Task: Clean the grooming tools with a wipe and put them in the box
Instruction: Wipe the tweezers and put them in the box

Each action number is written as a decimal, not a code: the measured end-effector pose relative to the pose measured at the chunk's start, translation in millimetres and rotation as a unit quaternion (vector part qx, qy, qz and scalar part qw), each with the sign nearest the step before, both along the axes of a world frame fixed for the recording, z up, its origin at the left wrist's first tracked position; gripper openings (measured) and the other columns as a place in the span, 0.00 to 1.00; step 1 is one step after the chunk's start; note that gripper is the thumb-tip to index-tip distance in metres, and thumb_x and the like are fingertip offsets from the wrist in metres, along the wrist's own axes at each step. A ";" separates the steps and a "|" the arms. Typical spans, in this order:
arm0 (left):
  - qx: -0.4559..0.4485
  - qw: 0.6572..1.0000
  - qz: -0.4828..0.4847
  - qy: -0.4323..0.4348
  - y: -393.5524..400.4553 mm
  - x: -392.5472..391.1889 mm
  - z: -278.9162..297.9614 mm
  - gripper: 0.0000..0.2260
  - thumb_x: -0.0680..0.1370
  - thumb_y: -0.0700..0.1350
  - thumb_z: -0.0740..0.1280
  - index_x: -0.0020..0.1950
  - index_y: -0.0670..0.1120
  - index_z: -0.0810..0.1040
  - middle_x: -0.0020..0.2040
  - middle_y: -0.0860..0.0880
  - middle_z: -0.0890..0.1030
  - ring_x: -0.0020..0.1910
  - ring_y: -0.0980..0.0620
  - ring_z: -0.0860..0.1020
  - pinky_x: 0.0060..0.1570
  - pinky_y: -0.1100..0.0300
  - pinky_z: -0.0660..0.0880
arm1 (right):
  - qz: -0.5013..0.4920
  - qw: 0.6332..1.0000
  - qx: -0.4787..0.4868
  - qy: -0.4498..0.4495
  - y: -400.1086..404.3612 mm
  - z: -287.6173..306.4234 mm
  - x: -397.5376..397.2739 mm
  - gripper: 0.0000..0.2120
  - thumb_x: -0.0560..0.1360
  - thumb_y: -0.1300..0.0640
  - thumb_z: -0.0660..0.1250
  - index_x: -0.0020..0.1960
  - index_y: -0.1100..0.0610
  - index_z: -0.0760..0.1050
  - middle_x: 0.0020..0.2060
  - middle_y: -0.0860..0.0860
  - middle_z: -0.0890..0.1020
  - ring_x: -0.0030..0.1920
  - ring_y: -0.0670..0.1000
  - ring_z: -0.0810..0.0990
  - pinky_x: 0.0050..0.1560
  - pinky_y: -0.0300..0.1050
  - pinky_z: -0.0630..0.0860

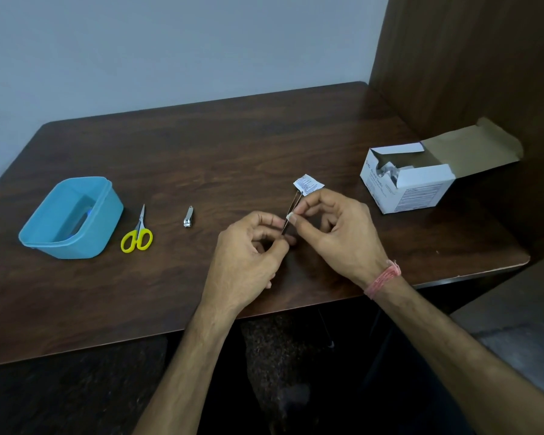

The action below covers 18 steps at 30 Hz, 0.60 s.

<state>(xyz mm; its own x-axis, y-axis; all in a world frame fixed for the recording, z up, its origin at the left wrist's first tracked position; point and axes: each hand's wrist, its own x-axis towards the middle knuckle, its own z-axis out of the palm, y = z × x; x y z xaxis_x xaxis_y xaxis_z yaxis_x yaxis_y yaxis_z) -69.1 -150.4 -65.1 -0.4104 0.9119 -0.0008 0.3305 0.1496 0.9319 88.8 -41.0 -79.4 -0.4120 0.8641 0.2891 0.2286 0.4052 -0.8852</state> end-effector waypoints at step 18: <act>0.008 0.999 -0.038 0.022 -1.6 0.5 3.7 0.21 0.83 0.38 0.70 0.64 0.64 0.87 0.49 0.60 0.90 0.27 0.54 0.80 0.28 0.58 0.79 | 0.024 0.999 -0.027 0.034 2.7 1.3 2.0 0.06 0.76 0.56 0.83 0.47 0.50 0.87 0.38 0.42 0.88 0.25 0.44 0.67 0.28 0.38 0.66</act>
